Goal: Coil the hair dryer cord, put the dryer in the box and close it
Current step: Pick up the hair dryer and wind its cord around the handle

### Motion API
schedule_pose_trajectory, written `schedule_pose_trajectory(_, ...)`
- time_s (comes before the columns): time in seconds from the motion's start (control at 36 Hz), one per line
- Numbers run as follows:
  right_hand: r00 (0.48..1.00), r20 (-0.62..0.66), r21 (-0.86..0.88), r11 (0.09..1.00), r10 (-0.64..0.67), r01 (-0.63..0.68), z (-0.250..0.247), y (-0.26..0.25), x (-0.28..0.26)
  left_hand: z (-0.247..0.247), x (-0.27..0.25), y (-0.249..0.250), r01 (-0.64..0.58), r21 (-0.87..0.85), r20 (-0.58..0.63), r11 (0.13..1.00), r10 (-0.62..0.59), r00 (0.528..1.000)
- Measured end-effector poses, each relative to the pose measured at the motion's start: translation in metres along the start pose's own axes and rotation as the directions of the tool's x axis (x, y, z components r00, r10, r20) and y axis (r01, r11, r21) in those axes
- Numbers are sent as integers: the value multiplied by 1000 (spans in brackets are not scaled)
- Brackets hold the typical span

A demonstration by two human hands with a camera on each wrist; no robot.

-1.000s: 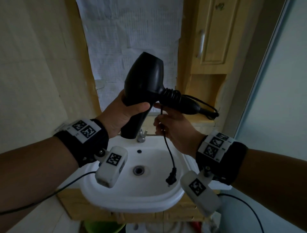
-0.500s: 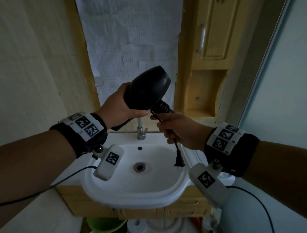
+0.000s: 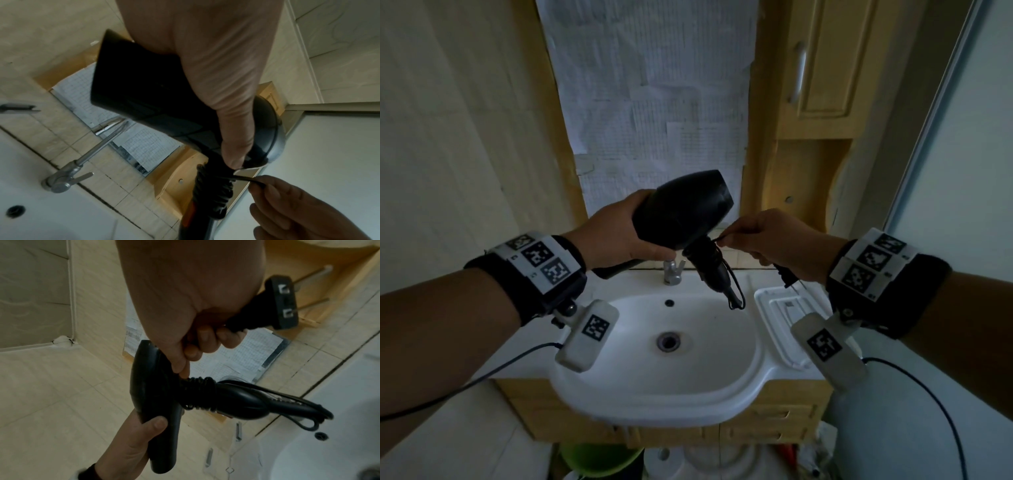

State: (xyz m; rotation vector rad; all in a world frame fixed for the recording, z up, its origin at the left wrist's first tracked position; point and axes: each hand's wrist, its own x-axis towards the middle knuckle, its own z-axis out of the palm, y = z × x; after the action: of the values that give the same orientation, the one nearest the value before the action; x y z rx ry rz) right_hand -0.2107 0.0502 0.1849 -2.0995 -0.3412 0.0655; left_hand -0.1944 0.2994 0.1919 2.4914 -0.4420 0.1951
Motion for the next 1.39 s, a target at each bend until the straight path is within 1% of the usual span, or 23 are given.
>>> schedule_pose_trajectory(0.17,1000,-12,-48,999,-2,1,-6,4,5,-4,0,-2,29,-44,16,999,-28,999)
schedule_pose_trajectory(0.28,1000,-4,-15,1000,-17,17,-10,6,6,-8,-2,-4,49,-192,37,980,-43,998)
schedule_pose_trajectory(0.33,999,12,3,1000,-30,30,-10,7,6,-8,-2,-7,42,-247,62,968,-27,998)
schedule_pose_trajectory(0.44,997,29,20,997,-74,73,-11,7,6,-7,-5,-3,14,-298,145,954,31,989)
schedule_pose_trajectory(0.56,996,15,45,995,-90,89,-12,9,4,-6,-7,-1,11,-368,173,930,57,983)
schedule_pose_trajectory(0.72,995,-13,98,990,-98,99,-11,12,0,-6,-8,3,23,-460,176,887,65,982)
schedule_pose_trajectory(0.83,995,-16,99,991,-94,95,-11,9,-1,-4,-8,5,36,-511,177,859,64,982)
schedule_pose_trajectory(0.94,998,-18,102,992,-68,69,-8,7,-3,-3,-8,7,41,-538,172,842,62,983)
schedule_pose_trajectory(1.0,998,-19,133,990,-52,54,-7,6,-4,-2,-8,8,35,-542,168,840,67,983)
schedule_pose_trajectory(1.06,1000,7,184,983,-27,25,-6,5,-5,-1,-8,11,31,-543,169,839,74,983)
schedule_pose_trajectory(1.19,994,106,243,969,26,-51,-5,7,-6,1,-10,15,17,-526,170,850,85,982)
schedule_pose_trajectory(1.25,993,110,266,961,45,-73,-5,9,-7,1,-10,16,13,-518,170,855,88,981)
schedule_pose_trajectory(1.31,989,134,334,937,57,-99,-6,8,-9,1,-10,16,15,-509,175,861,86,981)
schedule_pose_trajectory(1.33,984,172,366,923,56,-116,-7,7,-11,1,-11,16,17,-503,177,864,84,981)
schedule_pose_trajectory(1.39,965,260,355,927,30,-124,-9,6,-13,0,-11,16,19,-491,178,871,79,981)
